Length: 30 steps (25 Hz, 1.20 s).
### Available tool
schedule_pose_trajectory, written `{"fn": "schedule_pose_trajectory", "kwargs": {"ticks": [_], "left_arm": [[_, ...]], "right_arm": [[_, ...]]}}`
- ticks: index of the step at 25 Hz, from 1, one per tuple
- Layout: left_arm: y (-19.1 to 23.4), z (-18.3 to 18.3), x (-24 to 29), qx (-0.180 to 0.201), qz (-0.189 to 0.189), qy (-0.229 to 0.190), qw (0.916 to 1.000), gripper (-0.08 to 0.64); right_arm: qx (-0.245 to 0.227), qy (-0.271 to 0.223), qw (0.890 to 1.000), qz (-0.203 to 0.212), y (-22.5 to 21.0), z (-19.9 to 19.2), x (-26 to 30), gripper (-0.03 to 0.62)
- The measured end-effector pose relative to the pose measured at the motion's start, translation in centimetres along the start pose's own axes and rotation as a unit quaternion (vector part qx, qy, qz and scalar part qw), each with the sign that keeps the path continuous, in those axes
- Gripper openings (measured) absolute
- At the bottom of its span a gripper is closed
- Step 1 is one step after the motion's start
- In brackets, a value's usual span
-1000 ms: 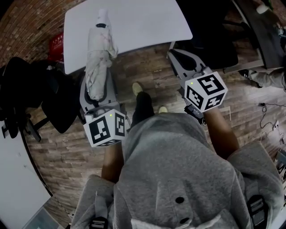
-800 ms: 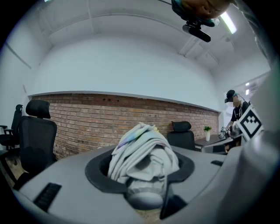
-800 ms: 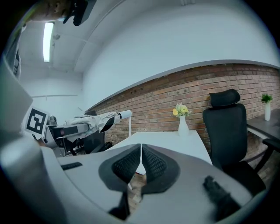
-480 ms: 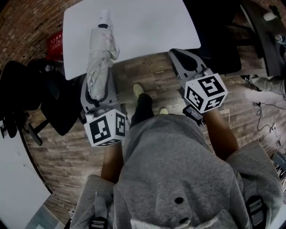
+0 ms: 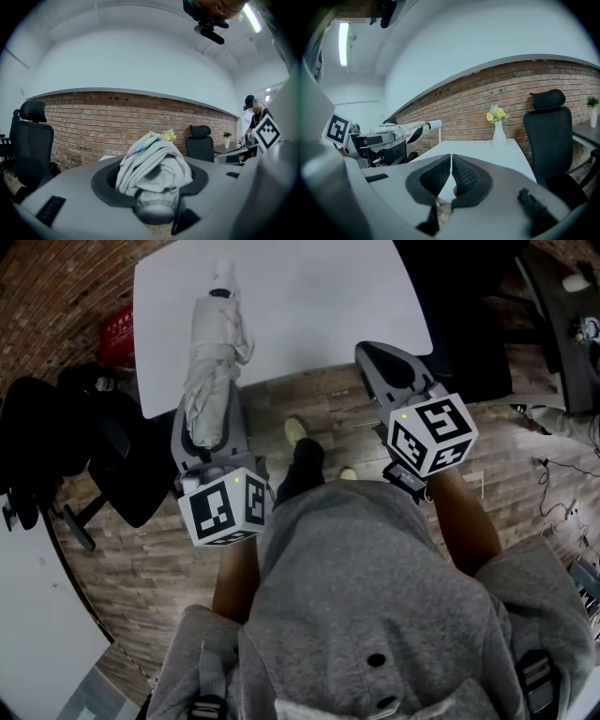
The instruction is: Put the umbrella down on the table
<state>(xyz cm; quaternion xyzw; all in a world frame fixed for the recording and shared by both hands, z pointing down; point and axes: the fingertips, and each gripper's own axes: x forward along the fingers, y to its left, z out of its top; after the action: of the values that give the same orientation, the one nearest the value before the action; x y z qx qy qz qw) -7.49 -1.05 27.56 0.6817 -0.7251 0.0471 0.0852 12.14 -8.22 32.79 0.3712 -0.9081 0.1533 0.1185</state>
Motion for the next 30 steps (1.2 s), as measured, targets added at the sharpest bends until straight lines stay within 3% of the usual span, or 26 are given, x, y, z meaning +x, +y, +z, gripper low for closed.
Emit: {"fn": "schedule_pose_trajectory", "kwargs": {"ticks": [30], "left_arm": [[9.2,0.7,9.0,-0.012,-0.025,0.011,0.9995,0.236]], "right_arm": [[-0.009,0.011,1.0,-0.009,2.3,3.8,12.1,0.028]]}}
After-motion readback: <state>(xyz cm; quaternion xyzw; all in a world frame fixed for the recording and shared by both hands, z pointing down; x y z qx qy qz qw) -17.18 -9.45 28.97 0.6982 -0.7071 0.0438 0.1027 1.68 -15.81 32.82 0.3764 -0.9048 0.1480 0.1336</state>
